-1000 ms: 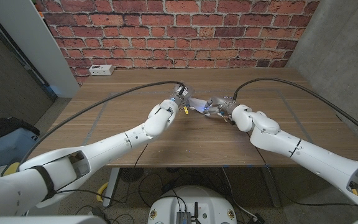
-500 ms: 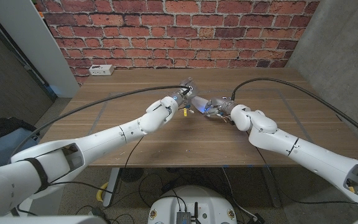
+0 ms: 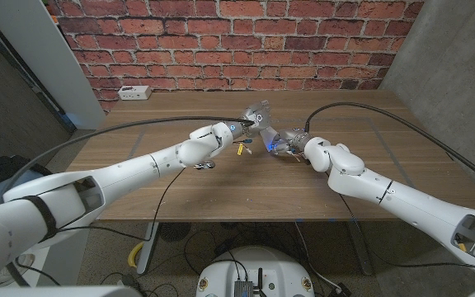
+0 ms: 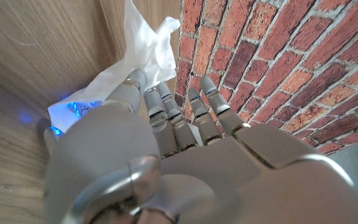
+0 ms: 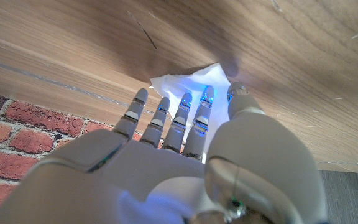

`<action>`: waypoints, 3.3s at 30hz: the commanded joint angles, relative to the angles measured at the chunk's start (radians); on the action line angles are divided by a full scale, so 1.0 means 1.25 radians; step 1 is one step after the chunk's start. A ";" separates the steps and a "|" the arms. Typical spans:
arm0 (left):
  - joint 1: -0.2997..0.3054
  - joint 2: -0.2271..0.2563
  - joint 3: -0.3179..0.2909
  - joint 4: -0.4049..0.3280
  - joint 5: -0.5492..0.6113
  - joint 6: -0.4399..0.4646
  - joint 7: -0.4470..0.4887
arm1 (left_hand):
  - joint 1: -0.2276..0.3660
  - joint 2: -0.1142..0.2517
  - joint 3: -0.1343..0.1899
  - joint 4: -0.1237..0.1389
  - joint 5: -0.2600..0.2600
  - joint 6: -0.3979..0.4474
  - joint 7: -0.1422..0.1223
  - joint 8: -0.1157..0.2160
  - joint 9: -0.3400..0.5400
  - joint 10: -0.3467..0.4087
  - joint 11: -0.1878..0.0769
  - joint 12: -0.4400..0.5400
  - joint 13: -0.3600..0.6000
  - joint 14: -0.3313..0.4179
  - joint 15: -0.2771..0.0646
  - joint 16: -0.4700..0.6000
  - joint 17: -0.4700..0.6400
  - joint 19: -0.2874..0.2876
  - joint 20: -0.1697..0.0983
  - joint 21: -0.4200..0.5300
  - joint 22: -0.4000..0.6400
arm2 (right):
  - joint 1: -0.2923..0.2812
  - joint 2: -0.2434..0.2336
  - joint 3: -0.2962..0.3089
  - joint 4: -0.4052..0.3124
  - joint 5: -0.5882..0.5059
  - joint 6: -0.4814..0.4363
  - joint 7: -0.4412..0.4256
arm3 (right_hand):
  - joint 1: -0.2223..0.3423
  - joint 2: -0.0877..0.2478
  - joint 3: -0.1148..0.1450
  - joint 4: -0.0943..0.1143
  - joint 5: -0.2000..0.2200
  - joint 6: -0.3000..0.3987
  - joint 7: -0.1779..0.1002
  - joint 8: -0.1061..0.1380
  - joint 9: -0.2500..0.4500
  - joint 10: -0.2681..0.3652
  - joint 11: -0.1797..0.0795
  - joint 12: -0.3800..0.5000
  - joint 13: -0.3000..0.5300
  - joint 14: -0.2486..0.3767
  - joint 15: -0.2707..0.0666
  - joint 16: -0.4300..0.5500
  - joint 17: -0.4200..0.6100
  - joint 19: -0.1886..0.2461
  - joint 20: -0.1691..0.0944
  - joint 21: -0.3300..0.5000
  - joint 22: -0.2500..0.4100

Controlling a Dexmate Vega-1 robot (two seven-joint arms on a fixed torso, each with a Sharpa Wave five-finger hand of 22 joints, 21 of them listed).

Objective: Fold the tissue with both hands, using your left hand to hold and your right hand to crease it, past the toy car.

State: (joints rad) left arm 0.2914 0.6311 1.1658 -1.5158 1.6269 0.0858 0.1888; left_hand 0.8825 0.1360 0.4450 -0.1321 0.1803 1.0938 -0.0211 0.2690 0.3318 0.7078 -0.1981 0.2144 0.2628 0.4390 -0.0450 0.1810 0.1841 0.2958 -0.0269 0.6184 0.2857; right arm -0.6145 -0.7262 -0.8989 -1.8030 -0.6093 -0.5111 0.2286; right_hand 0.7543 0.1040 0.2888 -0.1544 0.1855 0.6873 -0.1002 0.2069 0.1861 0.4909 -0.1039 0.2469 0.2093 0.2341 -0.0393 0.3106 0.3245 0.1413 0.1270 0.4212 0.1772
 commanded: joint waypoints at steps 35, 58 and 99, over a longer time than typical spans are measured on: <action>-0.085 -0.099 0.131 0.287 -0.028 0.095 0.444 | -0.014 -0.061 -0.077 -0.010 0.009 -0.513 -0.135 -0.088 -0.098 -0.185 0.018 -0.018 0.002 -0.043 -0.119 0.004 0.004 -0.040 0.013 0.084 -0.029 | 0.001 -0.003 0.015 0.011 -0.011 0.005 0.011 | -0.058 -0.050 -0.039 0.019 0.021 -0.283 -0.001 -0.030 0.004 -0.232 0.072 -0.058 0.004 -0.086 0.016 -0.040 -0.001 -0.019 0.017 -0.048 0.003; -0.057 -0.068 0.123 0.218 -0.060 0.181 0.406 | -0.053 -0.099 -0.121 0.002 0.043 -0.685 -0.125 -0.066 -0.116 -0.306 0.018 -0.008 -0.007 -0.104 -0.099 0.005 0.004 -0.097 0.024 0.081 -0.054 | -0.020 -0.017 0.032 -0.026 -0.010 -0.052 0.005 | -0.098 -0.084 -0.088 0.027 0.074 -0.514 0.027 -0.012 0.005 -0.424 0.117 -0.042 0.002 -0.205 0.058 -0.075 0.000 -0.064 0.027 -0.106 0.006; 0.037 -0.007 -0.150 0.064 -0.499 -0.027 -0.181 | -0.148 -0.098 -0.146 0.000 0.013 -0.313 -0.092 -0.018 -0.117 -0.280 0.094 -0.003 -0.036 -0.157 0.013 0.001 -0.005 -0.201 0.140 0.037 -0.076 | 0.029 0.029 0.025 0.054 0.038 0.085 -0.016 | -0.072 -0.012 -0.062 0.025 0.064 -0.354 0.002 0.014 0.002 -0.275 0.062 -0.007 -0.001 -0.134 0.029 -0.042 -0.006 0.008 0.015 -0.110 0.006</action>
State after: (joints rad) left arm 0.3547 0.6272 0.9905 -1.4753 1.0526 0.1093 0.0131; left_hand 0.6841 0.0271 0.2580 -0.1153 0.1862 0.6768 -0.1411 0.2427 0.1859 0.3577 -0.0765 0.2105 0.2182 0.2477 -0.0244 0.1809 0.1766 0.0475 0.1464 0.6713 0.1905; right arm -0.6223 -0.7196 -0.8443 -1.7837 -0.5683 -0.4294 0.1681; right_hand 0.6752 0.0884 0.2154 -0.1280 0.2699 0.2396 -0.1054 0.2237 0.1860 0.1373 -0.0279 0.2400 0.2043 0.0696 -0.0069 0.2592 0.3154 0.1506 0.1429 0.2885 0.1814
